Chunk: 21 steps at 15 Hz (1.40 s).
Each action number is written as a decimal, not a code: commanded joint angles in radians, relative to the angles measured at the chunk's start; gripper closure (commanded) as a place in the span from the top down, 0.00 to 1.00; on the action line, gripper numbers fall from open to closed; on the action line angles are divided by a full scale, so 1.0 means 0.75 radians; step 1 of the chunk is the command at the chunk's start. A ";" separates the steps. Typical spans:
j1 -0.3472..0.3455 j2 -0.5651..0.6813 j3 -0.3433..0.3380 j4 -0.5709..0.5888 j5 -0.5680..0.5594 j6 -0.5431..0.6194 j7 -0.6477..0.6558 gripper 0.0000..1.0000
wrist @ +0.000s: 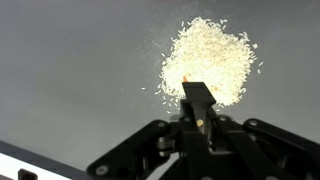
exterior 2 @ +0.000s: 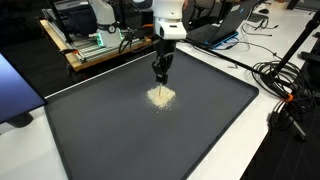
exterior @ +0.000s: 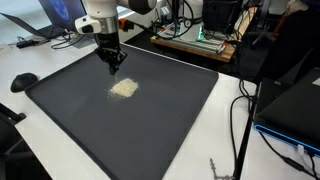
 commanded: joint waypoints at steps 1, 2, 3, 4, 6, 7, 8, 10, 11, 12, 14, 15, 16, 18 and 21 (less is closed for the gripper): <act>0.063 -0.054 -0.026 -0.005 -0.113 -0.087 0.097 0.03; 0.087 -0.052 -0.032 0.006 -0.158 -0.110 0.130 0.03; 0.122 -0.044 -0.047 0.024 -0.235 -0.143 0.185 0.03; 0.145 -0.037 -0.049 0.037 -0.291 -0.172 0.220 0.03; 0.195 -0.015 -0.044 0.074 -0.397 -0.247 0.285 0.03; 0.216 -0.006 -0.037 0.088 -0.439 -0.280 0.307 0.03; 0.236 0.006 -0.026 0.107 -0.470 -0.318 0.320 0.03; 0.281 0.038 -0.012 0.150 -0.538 -0.392 0.351 0.03; 0.298 0.055 -0.003 0.173 -0.566 -0.427 0.359 0.03; 0.318 0.078 0.005 0.199 -0.598 -0.467 0.373 0.03; 0.354 0.131 0.023 0.252 -0.659 -0.536 0.391 0.03; 0.369 0.157 0.031 0.276 -0.689 -0.568 0.399 0.03; 0.385 0.187 0.040 0.302 -0.719 -0.600 0.402 0.03; 0.418 0.244 0.051 0.349 -0.789 -0.657 0.420 0.03; 0.466 0.325 0.070 0.407 -0.893 -0.740 0.439 0.03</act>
